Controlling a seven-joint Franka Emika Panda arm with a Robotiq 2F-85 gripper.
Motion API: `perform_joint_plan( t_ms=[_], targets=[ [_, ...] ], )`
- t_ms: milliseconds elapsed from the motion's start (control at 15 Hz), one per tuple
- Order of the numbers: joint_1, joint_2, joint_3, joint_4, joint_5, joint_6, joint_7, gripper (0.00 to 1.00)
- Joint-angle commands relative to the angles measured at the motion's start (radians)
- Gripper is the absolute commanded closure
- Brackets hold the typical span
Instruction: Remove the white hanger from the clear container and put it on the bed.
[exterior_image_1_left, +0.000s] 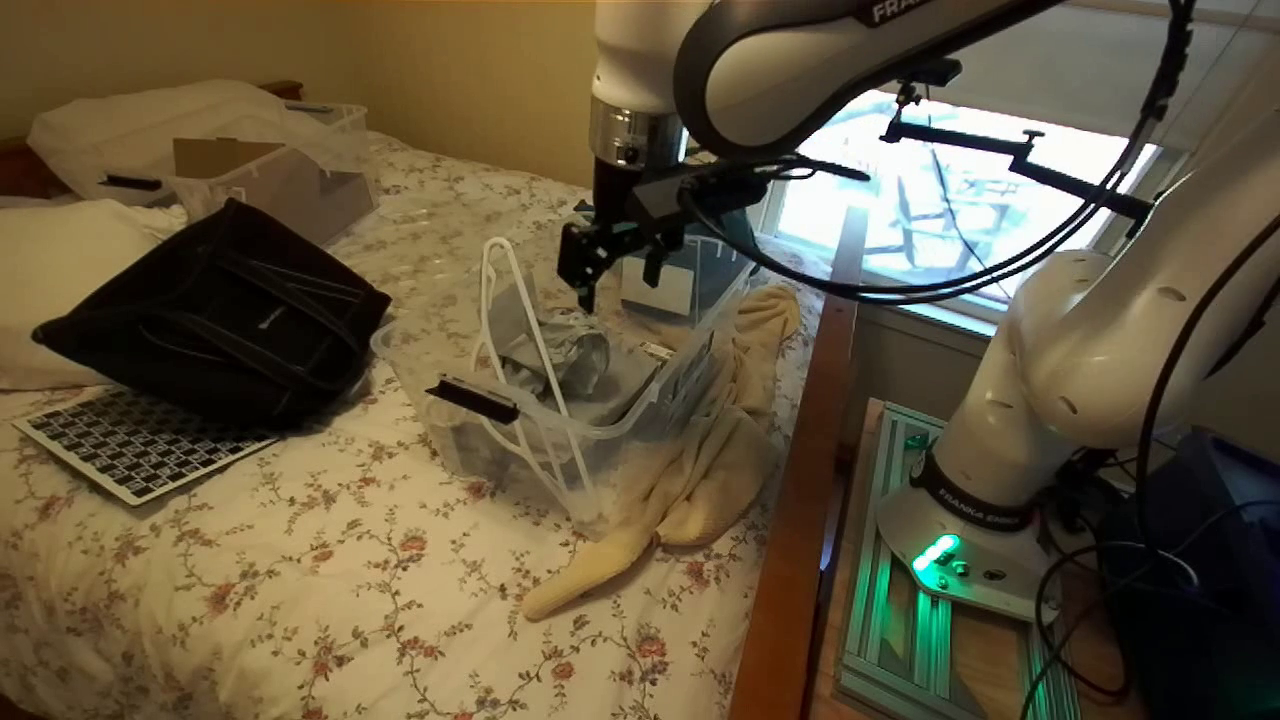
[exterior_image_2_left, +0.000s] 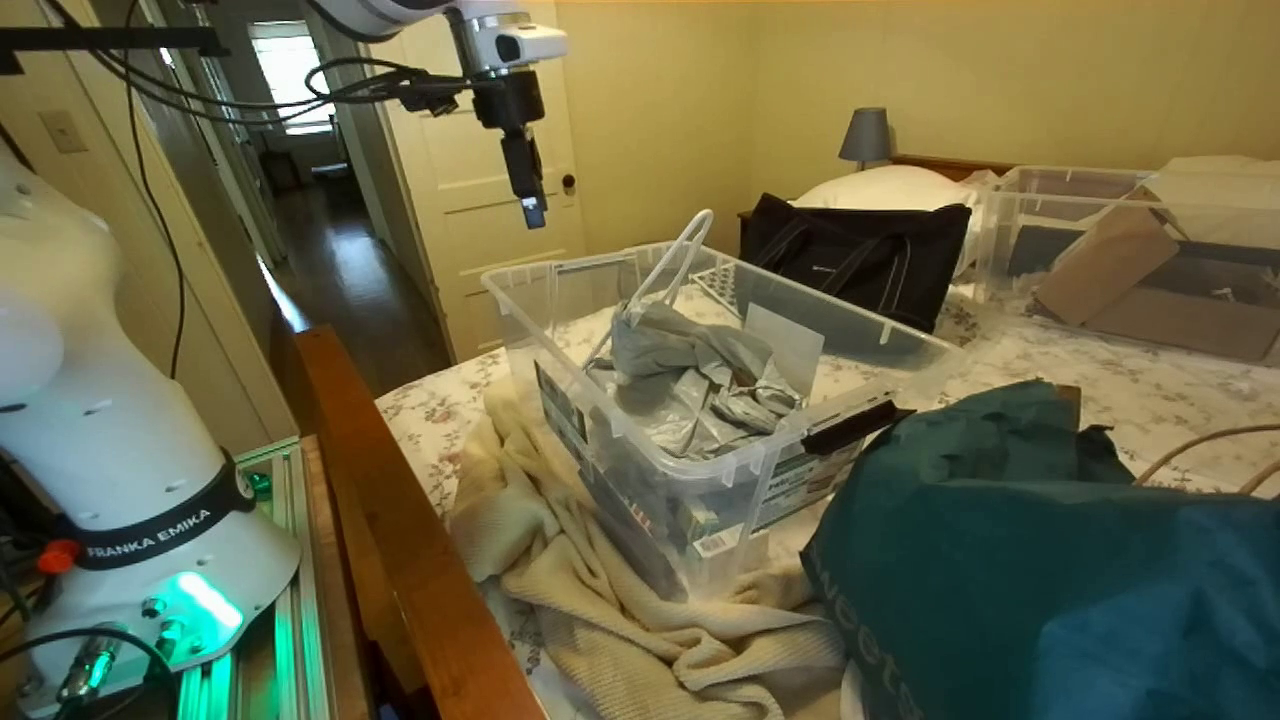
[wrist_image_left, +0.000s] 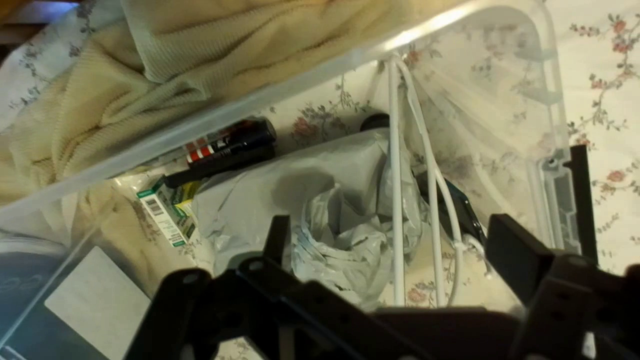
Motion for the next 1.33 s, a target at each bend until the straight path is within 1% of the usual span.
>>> perform_joint_plan(
  t_ms=[0,200,400,867,933,1067,1133,1267],
  targets=[
    [-0.005,0.118,0.013,0.044,-0.074,0.133,0.089,0.0],
    [-0.002,0.193,0.012,0.068,-0.159,0.21,0.168,0.0],
    [0.007,0.257,0.001,0.101,-0.267,0.245,0.284,0.0],
    [0.059,0.372,-0.049,0.192,-0.414,0.228,0.475,0.0],
    [0.069,0.384,-0.058,0.204,-0.431,0.226,0.495,0.03],
    [0.088,0.408,-0.075,0.226,-0.462,0.225,0.534,0.27],
    [0.097,0.417,-0.082,0.236,-0.472,0.223,0.545,0.3],
    [0.114,0.437,-0.098,0.256,-0.49,0.218,0.57,0.46]
  ],
)
